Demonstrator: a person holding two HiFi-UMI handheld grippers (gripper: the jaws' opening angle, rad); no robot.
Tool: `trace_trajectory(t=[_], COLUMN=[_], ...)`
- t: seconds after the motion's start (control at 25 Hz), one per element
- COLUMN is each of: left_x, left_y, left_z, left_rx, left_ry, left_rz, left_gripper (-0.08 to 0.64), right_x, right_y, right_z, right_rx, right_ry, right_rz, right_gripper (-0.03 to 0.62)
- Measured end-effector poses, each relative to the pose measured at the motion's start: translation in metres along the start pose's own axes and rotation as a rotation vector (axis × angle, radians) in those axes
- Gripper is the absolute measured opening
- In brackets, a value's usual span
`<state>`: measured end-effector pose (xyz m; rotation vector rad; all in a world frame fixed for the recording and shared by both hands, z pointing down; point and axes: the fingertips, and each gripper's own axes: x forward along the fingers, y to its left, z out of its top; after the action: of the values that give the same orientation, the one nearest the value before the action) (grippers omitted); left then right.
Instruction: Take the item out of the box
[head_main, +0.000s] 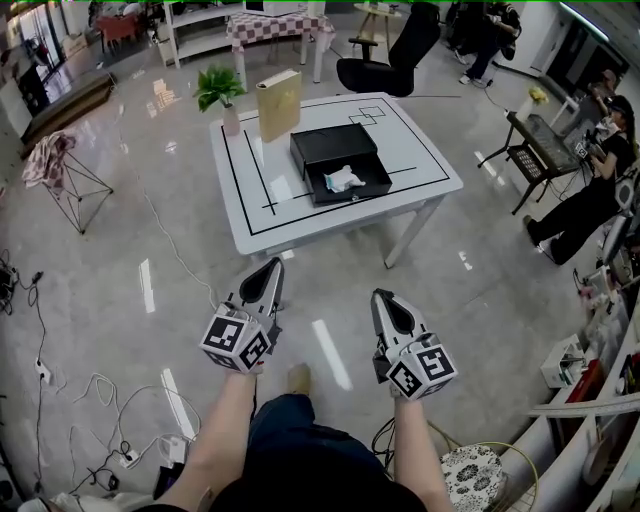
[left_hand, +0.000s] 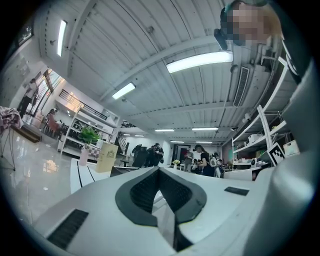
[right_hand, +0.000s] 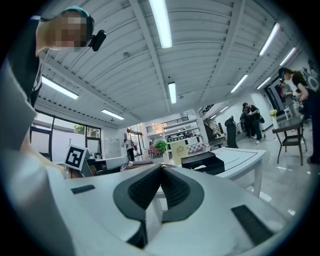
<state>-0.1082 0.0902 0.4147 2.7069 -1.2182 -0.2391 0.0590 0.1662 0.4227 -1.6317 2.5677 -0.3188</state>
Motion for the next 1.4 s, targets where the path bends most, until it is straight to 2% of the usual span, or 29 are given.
trace_trajectory(t=[0.68, 1.08, 1.4], left_x=[0.101, 0.121, 0.133], left_y=[0.062, 0.076, 0.085], left_z=[0.000, -0.011, -0.012], left_rx=[0.005, -0.024, -0.026], left_ry=[0.009, 0.030, 0.029], left_rz=[-0.037, -0.045, -0.034], left_gripper=[0.003, 0.003, 0.003], right_x=[0.098, 0.115, 0.129], right_y=[-0.065, -0.076, -0.084], right_z=[0.011, -0.001, 0.000], right_rx=[0.015, 0.028, 0.021], right_ry=[-0.004, 0.032, 0.047], right_rz=[-0.026, -0.041, -0.023], right_gripper=[0.000, 0.000, 0.000])
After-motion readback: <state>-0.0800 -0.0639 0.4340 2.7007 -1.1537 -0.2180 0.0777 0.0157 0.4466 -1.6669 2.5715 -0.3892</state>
